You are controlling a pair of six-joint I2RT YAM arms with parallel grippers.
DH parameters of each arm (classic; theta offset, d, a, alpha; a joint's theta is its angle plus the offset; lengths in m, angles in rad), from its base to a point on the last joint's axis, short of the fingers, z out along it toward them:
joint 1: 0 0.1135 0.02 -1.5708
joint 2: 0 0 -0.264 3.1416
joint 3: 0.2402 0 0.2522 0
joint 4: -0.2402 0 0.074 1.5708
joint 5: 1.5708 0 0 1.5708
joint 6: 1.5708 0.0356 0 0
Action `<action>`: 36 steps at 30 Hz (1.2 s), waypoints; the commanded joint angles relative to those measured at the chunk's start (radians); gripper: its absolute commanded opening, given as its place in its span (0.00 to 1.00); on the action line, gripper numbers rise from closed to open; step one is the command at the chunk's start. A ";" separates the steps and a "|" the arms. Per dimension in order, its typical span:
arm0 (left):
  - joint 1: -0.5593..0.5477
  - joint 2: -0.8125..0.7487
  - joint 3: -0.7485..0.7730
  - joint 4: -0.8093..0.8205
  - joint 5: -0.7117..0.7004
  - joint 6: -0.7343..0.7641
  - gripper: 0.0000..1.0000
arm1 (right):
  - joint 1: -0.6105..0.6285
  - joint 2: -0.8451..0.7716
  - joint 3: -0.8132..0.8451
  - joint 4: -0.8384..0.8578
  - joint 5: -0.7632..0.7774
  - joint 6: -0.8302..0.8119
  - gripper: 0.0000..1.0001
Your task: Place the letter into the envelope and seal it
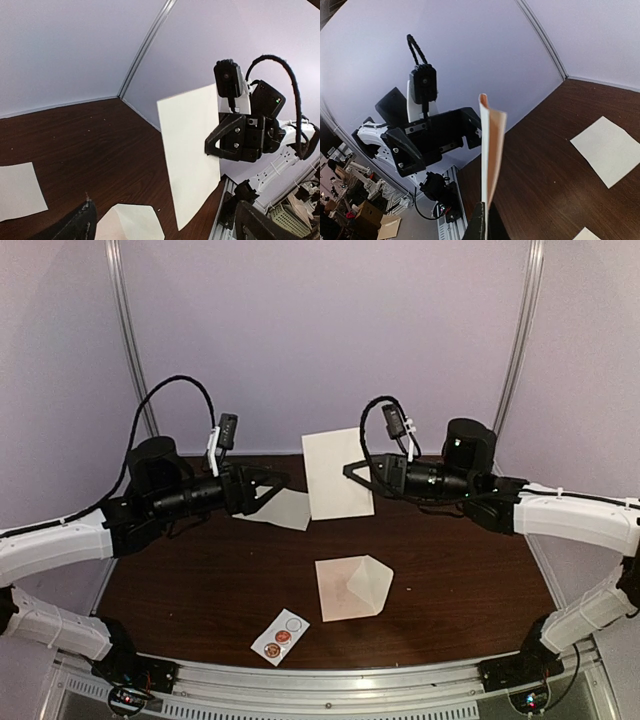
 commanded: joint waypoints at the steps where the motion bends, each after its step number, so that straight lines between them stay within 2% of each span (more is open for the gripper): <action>1: 0.022 0.000 -0.052 0.014 -0.142 -0.073 0.98 | -0.057 0.018 -0.082 -0.201 -0.061 -0.027 0.00; 6: 0.029 0.041 -0.087 -0.040 -0.212 -0.112 0.97 | -0.084 0.041 -0.152 -0.316 -0.057 -0.038 0.00; 8: 0.020 0.077 -0.083 -0.082 -0.225 -0.122 0.93 | -0.091 0.040 -0.170 -0.381 -0.022 -0.039 0.00; 12: -0.054 0.186 -0.052 -0.139 -0.260 -0.165 0.91 | -0.102 0.034 -0.206 -0.428 0.006 -0.001 0.00; 16: -0.111 0.295 -0.042 -0.118 -0.245 -0.247 0.84 | -0.160 0.031 -0.249 -0.456 0.034 0.078 0.00; 22: -0.139 0.390 -0.037 -0.048 -0.171 -0.322 0.74 | -0.193 0.051 -0.257 -0.497 0.059 0.085 0.00; 36: -0.188 0.565 -0.015 0.035 -0.073 -0.369 0.58 | -0.201 0.117 -0.242 -0.567 0.108 0.080 0.00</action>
